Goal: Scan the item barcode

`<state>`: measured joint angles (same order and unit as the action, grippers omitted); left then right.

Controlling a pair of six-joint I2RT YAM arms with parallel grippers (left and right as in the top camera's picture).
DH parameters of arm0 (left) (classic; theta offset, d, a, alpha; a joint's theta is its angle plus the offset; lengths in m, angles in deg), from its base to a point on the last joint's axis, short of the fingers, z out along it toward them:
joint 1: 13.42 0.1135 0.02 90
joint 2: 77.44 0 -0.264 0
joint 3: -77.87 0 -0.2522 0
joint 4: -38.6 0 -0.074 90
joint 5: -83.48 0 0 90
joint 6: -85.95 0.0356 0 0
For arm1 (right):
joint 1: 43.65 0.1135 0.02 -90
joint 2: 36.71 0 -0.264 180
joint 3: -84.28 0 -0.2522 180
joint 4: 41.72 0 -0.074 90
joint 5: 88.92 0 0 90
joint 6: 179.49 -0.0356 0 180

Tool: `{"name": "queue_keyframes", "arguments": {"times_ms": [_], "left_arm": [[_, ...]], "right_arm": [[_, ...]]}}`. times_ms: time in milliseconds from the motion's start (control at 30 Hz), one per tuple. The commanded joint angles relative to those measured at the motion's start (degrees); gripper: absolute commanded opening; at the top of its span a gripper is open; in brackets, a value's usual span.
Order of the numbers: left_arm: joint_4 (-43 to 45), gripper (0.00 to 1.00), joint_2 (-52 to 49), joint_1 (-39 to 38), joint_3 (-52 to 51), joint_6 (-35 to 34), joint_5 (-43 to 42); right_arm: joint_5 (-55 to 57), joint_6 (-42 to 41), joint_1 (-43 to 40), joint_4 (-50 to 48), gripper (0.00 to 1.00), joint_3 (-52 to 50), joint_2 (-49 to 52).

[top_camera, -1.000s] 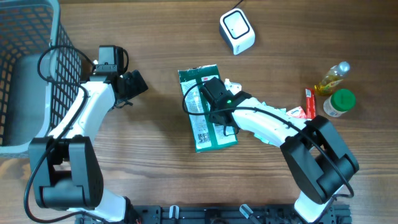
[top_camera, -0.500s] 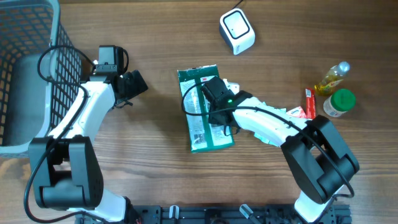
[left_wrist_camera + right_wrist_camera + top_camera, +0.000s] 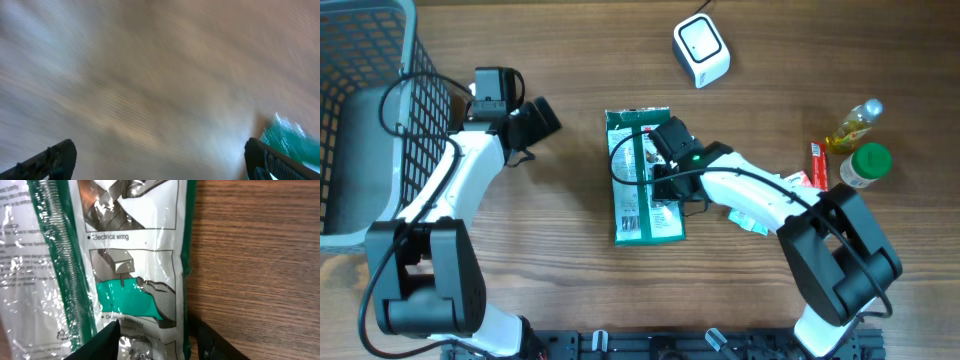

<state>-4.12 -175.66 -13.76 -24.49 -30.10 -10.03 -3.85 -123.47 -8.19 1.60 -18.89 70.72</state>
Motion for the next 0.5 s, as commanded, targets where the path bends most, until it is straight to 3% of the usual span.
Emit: {"name": "queue_keyframes", "arguments": {"times_ms": [0, 33, 67, 100, 133, 267, 467], "left_arm": [[-5.11, 0.99, 0.92, 0.15, -0.15, 0.13, -19.52], [-6.49, 0.77, 0.92, -0.02, -0.17, 0.35, -20.74], [-7.43, 0.43, 0.92, -0.31, -0.17, 0.33, -20.94], [-8.04, 0.15, 0.92, -0.61, -0.17, 0.33, -20.92], [-8.72, 0.04, 0.92, -1.07, -0.17, 0.33, -20.92], [-9.44, 0.04, 0.79, -4.90, -0.96, 6.25, -22.47], [-8.37, 0.04, 0.50, -13.16, -3.58, 8.11, -22.36]], "right_arm": [[-8.48, 3.32, -1.66, -0.09, 0.50, -0.44, 0.70], [-9.90, 4.24, -2.16, -0.20, 0.50, -0.44, 0.70], [-11.28, 5.05, -2.69, -0.22, 0.50, -0.44, 0.70], [-12.72, 5.79, -3.23, -0.20, 0.50, -0.44, 0.70], [-13.64, 6.40, -3.65, -0.17, 0.51, -0.44, 0.70], [-21.38, 11.10, -6.58, -0.13, 0.52, -0.46, 0.72], [-25.94, 13.20, -10.91, 0.11, 0.53, -0.83, 0.72]]}}
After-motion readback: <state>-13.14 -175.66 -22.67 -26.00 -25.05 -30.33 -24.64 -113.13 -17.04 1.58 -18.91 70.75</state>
